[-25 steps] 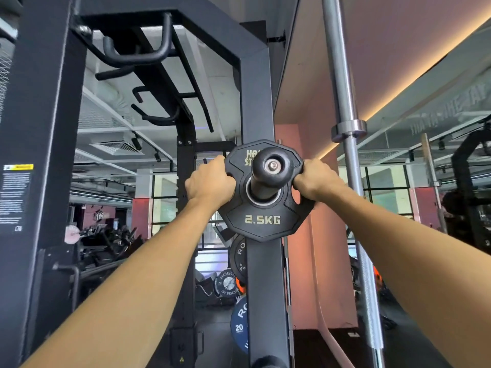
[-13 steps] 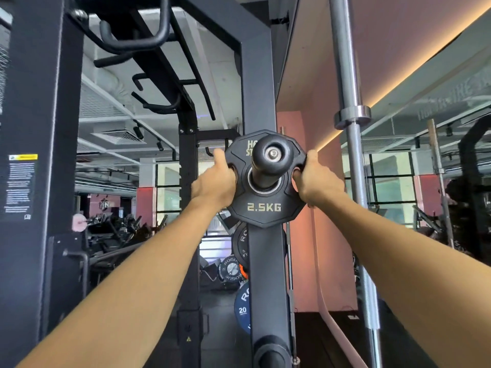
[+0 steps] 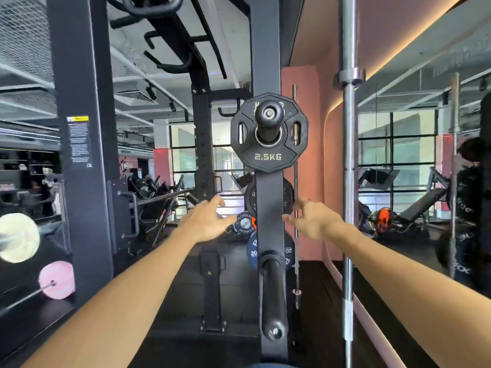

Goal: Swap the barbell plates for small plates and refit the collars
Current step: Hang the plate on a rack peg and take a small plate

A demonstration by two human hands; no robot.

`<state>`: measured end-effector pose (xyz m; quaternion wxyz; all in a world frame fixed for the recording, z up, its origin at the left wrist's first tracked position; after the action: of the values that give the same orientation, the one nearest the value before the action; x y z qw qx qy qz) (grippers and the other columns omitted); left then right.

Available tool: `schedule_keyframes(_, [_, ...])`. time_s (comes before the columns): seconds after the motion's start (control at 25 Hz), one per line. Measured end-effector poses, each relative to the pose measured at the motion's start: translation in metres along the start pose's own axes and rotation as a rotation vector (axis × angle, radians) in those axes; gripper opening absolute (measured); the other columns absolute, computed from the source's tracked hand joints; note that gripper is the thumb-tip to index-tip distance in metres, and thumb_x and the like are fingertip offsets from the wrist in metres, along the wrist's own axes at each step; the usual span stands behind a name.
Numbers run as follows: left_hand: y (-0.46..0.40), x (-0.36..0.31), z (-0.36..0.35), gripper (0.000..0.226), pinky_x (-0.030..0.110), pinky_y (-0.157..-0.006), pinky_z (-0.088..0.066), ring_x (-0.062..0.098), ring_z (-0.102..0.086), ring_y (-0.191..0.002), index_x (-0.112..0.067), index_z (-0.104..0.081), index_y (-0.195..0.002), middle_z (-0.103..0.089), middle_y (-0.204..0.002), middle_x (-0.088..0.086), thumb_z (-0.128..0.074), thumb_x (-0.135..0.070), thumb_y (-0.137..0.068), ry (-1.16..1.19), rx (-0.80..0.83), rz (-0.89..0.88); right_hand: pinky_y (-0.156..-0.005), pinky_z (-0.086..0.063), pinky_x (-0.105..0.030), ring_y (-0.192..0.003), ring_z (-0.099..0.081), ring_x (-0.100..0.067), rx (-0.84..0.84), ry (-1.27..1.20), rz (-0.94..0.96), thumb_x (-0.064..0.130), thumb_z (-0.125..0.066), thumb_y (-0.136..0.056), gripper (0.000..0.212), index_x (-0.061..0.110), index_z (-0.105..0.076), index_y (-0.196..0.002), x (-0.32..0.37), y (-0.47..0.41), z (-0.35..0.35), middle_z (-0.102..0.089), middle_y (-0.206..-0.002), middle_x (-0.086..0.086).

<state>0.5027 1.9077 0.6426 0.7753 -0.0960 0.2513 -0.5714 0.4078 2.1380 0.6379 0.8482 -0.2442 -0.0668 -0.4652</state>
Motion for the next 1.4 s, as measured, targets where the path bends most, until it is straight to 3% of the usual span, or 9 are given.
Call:
schedule_keyframes(0.16, [0.051,0.019,0.021,0.058,0.038,-0.090,-0.045,0.021,-0.051,-0.105,-0.034,-0.044,-0.126,-0.047,-0.119,-0.003,-0.055,-0.068,-0.080,-0.013,-0.015,0.052,-0.102,-0.036,-0.045,-0.124,-0.049,-0.027,0.010,0.003,0.115,0.071,-0.047,-0.083,0.072,0.023,-0.041,-0.135,0.040,0.034,-0.013,-0.048,-0.138,-0.003])
schedule_keyframes(0.36, [0.122,0.072,0.068,0.060,0.042,-0.094,-0.046,0.024,-0.054,-0.109,-0.035,-0.045,-0.124,-0.050,-0.123,-0.001,-0.057,-0.069,-0.076,-0.069,-0.068,0.172,-0.106,-0.029,-0.046,-0.128,-0.045,-0.027,0.072,-0.070,0.277,0.067,-0.053,-0.082,0.069,0.026,-0.041,-0.136,0.117,0.070,-0.033,-0.044,-0.143,-0.001])
schedule_keyframes(0.52, [0.176,0.122,0.115,0.058,0.043,-0.094,-0.046,0.026,-0.053,-0.112,-0.033,-0.045,-0.126,-0.050,-0.125,0.001,-0.058,-0.063,-0.078,-0.150,-0.077,0.283,-0.108,-0.032,-0.046,-0.128,-0.046,-0.028,0.152,-0.093,0.363,0.064,-0.056,-0.082,0.071,0.026,-0.038,-0.139,0.181,0.097,-0.056,-0.044,-0.144,-0.003])
schedule_keyframes(0.72, [0.244,0.196,0.179,0.058,0.043,-0.092,-0.047,0.026,-0.054,-0.108,-0.033,-0.046,-0.124,-0.050,-0.126,-0.001,-0.059,-0.059,-0.075,-0.171,-0.105,0.397,-0.110,-0.028,-0.044,-0.132,-0.042,-0.025,0.170,-0.133,0.462,0.056,-0.060,-0.084,0.067,0.027,-0.038,-0.140,0.285,0.137,-0.067,-0.044,-0.144,0.001])
schedule_keyframes(1.08, [0.377,0.346,0.312,0.061,0.045,-0.097,-0.043,0.026,-0.052,-0.117,-0.031,-0.043,-0.132,-0.049,-0.131,0.000,-0.057,-0.061,-0.080,-0.300,-0.115,0.476,-0.105,-0.028,-0.046,-0.129,-0.046,-0.028,0.168,-0.178,0.562,0.059,-0.052,-0.087,0.062,0.028,-0.038,-0.139,0.509,0.225,-0.110,-0.047,-0.142,-0.001])
schedule_keyframes(1.2, [0.411,0.399,0.346,0.061,0.044,-0.097,-0.044,0.025,-0.053,-0.113,-0.030,-0.044,-0.131,-0.054,-0.123,0.001,-0.056,-0.060,-0.080,-0.281,-0.107,0.487,-0.103,-0.026,-0.046,-0.129,-0.046,-0.027,0.180,-0.211,0.574,0.059,-0.048,-0.090,0.055,0.030,-0.040,-0.136,0.571,0.242,-0.125,-0.051,-0.137,0.001])
schedule_keyframes(1.4, [0.432,0.471,0.382,0.063,0.047,-0.101,-0.042,0.027,-0.049,-0.124,-0.032,-0.044,-0.130,-0.048,-0.140,0.004,-0.056,-0.063,-0.076,-0.210,-0.116,0.515,-0.105,-0.027,-0.044,-0.131,-0.043,-0.026,0.188,-0.194,0.609,0.057,-0.041,-0.093,0.055,0.025,-0.040,-0.139,0.659,0.248,-0.143,-0.045,-0.144,-0.002])
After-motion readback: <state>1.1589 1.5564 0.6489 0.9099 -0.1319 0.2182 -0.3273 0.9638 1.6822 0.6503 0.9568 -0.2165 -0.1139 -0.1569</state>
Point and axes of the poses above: each hand's wrist, its own y-axis away from the middle knuckle, its own z-axis out of the back of the hand, x = y × z, the point moved 10 cm from there along -y, towards the middle knuckle
